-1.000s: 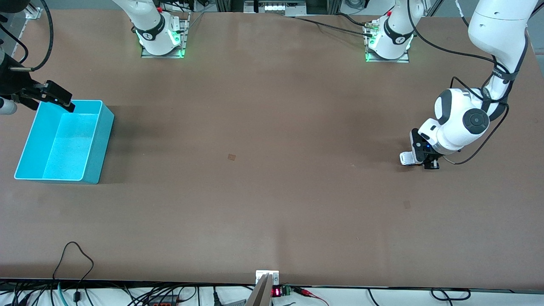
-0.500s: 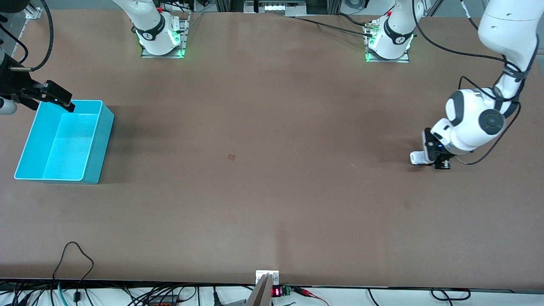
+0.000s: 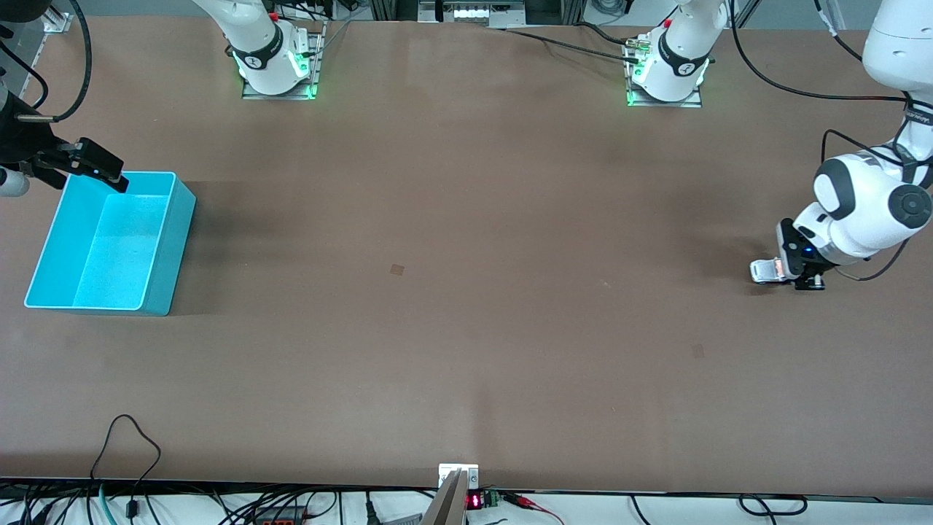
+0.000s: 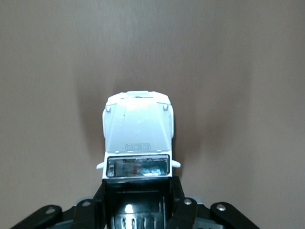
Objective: Wind and store white jeep toy
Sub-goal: 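Drag the jeep backward along the table with the left gripper to wind it, then open the left gripper to release the wound jeep and lift away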
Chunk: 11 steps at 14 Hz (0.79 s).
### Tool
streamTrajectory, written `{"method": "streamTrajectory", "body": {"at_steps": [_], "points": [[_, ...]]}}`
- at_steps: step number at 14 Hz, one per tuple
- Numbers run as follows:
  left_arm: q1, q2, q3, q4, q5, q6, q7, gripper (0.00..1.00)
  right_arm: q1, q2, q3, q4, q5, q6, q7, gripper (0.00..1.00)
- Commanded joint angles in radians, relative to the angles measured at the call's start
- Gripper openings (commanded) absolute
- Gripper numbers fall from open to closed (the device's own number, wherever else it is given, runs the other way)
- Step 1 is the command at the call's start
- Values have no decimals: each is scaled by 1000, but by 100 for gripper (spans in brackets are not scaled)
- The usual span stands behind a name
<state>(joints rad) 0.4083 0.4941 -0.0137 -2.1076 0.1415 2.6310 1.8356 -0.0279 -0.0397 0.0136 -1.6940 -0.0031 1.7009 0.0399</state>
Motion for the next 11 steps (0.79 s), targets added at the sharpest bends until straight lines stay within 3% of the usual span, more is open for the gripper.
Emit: {"method": "streamTrajectory", "body": {"at_steps": [1,11], "points": [[41,107,-6,44,16,12,34,18,-23,-9,16,-3,18,-3,-18,100],[72,118,-3,64,15,12,71,18,-23,-8,16,-3,18,-1,-18,100]]}}
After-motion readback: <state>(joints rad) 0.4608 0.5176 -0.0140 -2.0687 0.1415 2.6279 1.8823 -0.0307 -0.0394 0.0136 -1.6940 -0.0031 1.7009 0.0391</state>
